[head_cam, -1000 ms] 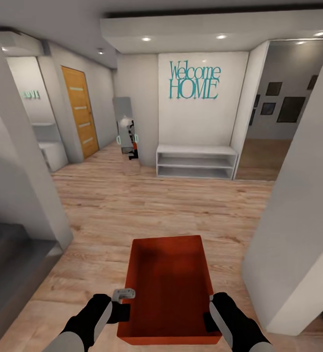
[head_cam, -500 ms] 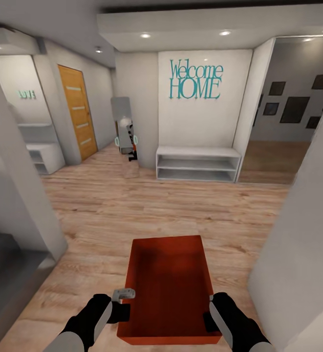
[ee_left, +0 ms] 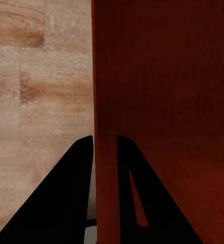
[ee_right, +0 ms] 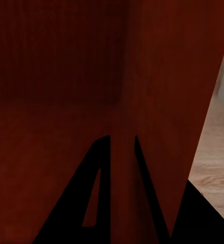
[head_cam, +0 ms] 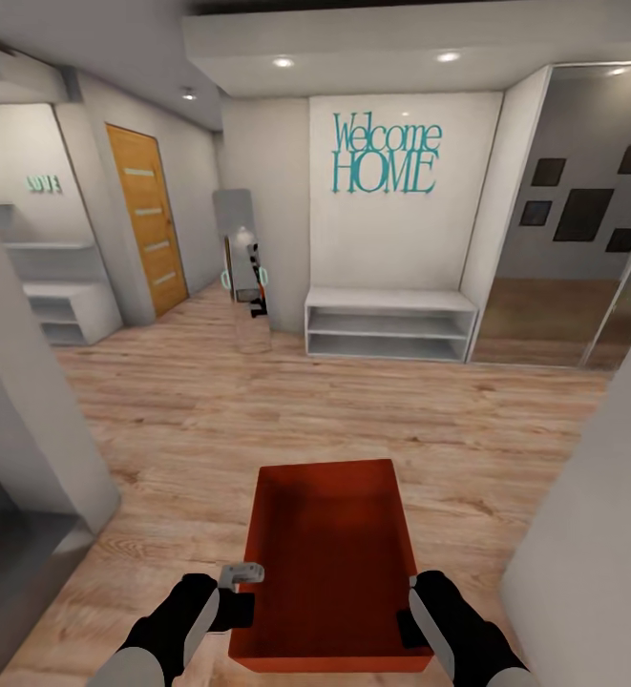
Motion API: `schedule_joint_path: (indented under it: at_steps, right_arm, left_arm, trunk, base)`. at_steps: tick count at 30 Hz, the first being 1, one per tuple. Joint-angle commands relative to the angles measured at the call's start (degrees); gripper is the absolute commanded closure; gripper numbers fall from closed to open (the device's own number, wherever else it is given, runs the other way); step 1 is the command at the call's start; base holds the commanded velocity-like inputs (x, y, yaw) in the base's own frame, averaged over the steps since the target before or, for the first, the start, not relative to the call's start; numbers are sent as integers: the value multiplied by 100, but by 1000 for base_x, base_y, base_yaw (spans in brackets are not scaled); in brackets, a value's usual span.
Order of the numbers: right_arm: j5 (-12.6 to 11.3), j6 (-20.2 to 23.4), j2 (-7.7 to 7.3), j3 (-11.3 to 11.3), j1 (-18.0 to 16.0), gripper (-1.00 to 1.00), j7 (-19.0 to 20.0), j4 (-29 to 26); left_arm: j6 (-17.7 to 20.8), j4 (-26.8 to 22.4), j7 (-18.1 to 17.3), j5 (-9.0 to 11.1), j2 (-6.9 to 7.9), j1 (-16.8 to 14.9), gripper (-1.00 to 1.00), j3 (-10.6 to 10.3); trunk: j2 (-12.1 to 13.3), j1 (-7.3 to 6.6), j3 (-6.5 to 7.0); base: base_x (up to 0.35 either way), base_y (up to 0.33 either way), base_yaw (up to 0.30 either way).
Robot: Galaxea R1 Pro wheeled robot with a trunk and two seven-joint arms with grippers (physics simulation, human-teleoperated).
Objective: Move the two storage containers from the living room to the garage. In the garage, place one container on the floor and stack the other container on top of it (either order is fine).
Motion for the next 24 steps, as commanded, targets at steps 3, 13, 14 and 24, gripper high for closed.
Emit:
schedule_joint_path:
  at_steps: [3,13,14,24]
  right_arm:
    - [-380,-56,70,10,-6,100,-23,-13]
    - [-380,-56,71,10,-7,100,-23,-13]
    - [-380,-56,74,10,-7,100,-23,-13]
    - [-380,-56,71,10,-7,100,-23,-13]
  left_arm:
    - [38,-4,-19,97,-10,2,100,18]
    - [38,-3,-19,96,-10,2,100,16]
    - [38,-4,-19,96,-10,2,100,17]
    - [38,-4,-19,94,-10,2,100,15]
  trunk:
    - [-4,4,-6]
    - [-4,4,-6]
    - [-4,4,-6]
    - [-4,4,-6]
  base:
    - [324,73,0]
    - [324,78,0]
    - [324,79,0]
    - [324,82,0]
